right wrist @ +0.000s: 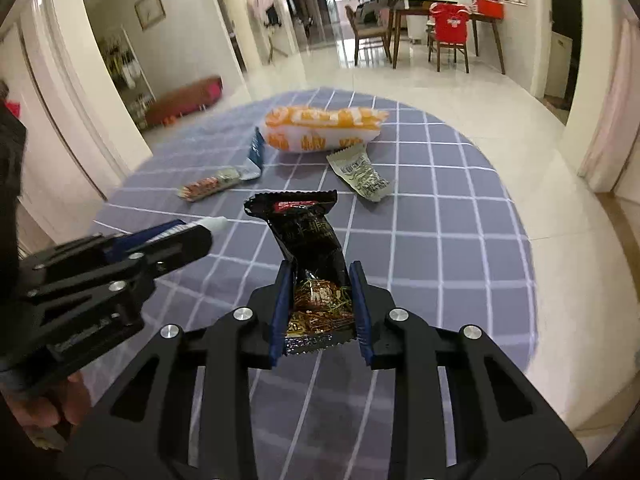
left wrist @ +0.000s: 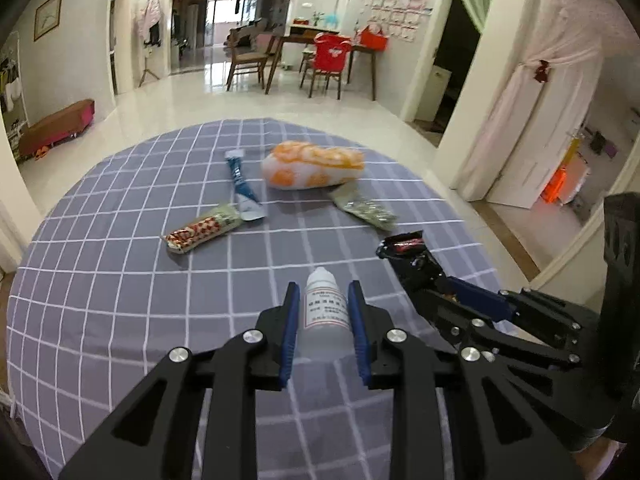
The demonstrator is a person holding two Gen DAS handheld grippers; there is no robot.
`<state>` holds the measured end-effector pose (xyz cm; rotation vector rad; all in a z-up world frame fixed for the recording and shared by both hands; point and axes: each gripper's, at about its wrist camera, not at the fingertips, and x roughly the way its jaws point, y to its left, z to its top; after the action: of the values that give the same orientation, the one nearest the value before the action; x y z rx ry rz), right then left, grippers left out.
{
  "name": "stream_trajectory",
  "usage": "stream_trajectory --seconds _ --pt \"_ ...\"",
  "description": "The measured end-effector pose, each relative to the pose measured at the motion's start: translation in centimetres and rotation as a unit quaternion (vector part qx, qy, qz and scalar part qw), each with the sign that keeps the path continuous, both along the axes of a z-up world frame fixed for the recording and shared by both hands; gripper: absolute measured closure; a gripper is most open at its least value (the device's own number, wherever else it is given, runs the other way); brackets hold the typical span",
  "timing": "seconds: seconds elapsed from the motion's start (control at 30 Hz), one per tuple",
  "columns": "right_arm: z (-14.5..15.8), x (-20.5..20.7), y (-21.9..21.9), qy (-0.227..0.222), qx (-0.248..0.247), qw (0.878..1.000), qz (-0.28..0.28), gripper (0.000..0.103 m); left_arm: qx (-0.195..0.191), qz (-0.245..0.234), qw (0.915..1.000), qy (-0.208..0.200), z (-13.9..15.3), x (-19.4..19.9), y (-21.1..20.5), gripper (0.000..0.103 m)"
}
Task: Collect trash
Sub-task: 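Grasp the white bottle with the left tool while the right grasps the black snack bag, then carry the bottle and black bag over the blue bin and open both tools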
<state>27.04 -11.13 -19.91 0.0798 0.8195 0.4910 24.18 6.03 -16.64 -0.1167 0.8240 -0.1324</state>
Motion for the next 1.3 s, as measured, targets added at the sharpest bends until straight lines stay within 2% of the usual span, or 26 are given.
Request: stream_trajectory --seconds 0.2,0.4,0.7,0.97,1.07,1.1,1.13,1.2,1.3 --pt "2.2 -5.3 -5.2 -0.025 0.048 0.998 -0.041 0.074 -0.007 -0.039 0.999 -0.018 2.3 -2.5 -4.0 0.079" --pt "2.7 -10.3 -12.5 -0.038 0.069 0.991 -0.107 0.074 -0.001 -0.103 0.9943 -0.027 3.1 -5.1 -11.4 0.079" --pt "0.4 -15.7 -22.9 -0.03 0.081 0.972 -0.22 0.074 0.01 -0.2 0.9797 -0.005 0.8 -7.3 -23.1 0.079" --pt "-2.7 -17.4 -27.8 -0.01 0.088 0.954 -0.286 0.073 0.025 -0.241 0.9701 0.015 -2.1 -7.0 -29.8 0.079" --pt "-3.7 -16.5 -28.9 -0.004 0.091 0.949 -0.301 0.062 0.036 -0.249 0.9677 0.02 -3.0 -6.6 -31.4 0.079" --pt "-4.1 -16.5 -29.1 -0.006 0.089 0.947 -0.309 0.049 0.038 -0.25 0.9673 0.022 -3.2 -6.4 -31.7 0.079" --pt "-4.4 -16.0 -29.5 -0.003 0.081 0.944 -0.319 0.042 0.043 -0.248 0.9675 0.024 -3.5 -6.3 -32.0 0.079" --pt "-5.3 -15.7 -29.5 0.01 0.062 0.945 -0.321 0.039 0.041 -0.248 0.9673 0.029 -3.9 -6.1 -32.1 0.079" --pt "-6.4 -16.0 -29.8 0.021 0.069 0.943 -0.325 0.039 0.045 -0.247 0.9674 0.036 -4.7 -5.8 -32.3 0.079"
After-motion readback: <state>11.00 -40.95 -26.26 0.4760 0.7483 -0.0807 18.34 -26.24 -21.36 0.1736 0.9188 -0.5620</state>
